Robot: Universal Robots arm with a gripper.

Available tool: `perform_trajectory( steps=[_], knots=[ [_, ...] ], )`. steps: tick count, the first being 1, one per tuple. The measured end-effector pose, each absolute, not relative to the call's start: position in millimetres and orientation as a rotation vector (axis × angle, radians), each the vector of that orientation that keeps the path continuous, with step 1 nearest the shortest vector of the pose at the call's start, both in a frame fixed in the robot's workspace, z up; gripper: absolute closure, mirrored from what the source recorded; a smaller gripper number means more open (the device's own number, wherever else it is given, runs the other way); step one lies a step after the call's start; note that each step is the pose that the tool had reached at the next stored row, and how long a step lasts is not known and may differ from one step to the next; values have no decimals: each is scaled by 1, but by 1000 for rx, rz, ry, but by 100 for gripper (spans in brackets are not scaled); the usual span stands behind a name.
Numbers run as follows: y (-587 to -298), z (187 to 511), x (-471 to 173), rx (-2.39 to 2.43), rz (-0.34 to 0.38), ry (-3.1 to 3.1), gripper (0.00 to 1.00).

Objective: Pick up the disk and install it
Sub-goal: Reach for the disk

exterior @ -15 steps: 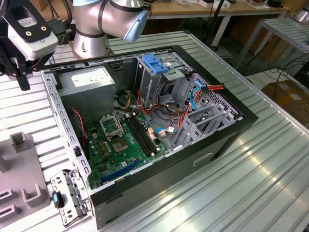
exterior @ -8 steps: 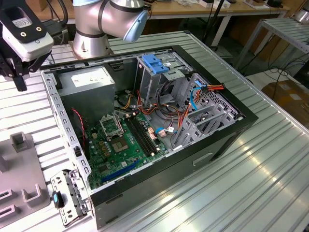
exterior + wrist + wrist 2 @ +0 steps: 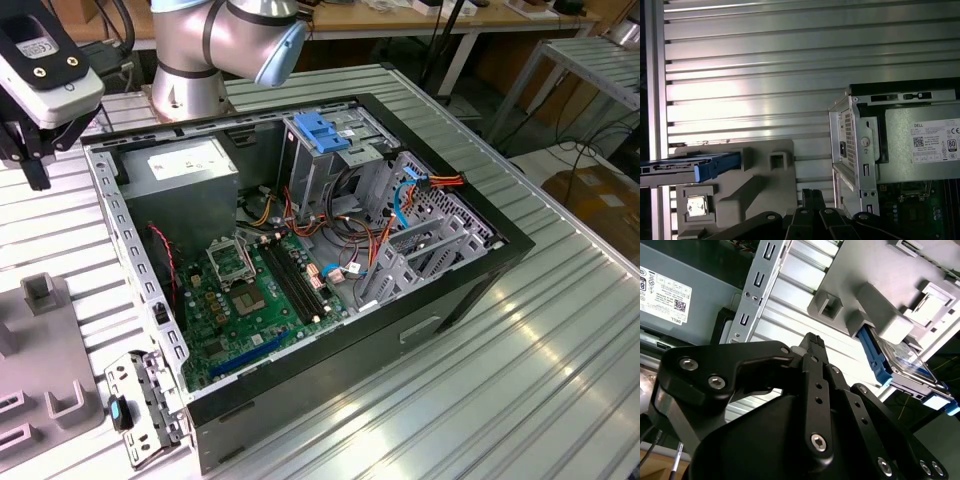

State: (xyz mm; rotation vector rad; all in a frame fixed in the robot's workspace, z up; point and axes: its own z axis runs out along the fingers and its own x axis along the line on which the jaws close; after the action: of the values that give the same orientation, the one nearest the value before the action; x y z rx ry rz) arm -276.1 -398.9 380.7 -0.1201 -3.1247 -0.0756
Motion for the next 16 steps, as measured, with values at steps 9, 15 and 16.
perform_trajectory(
  steps=[9, 15, 16],
  knots=[
    [-399, 380, -281, -120, -76, -3124, 89],
    [-399, 380, -285, -120, -76, -3124, 89],
    [-399, 380, -286, -120, -76, -3124, 89]
  ],
)
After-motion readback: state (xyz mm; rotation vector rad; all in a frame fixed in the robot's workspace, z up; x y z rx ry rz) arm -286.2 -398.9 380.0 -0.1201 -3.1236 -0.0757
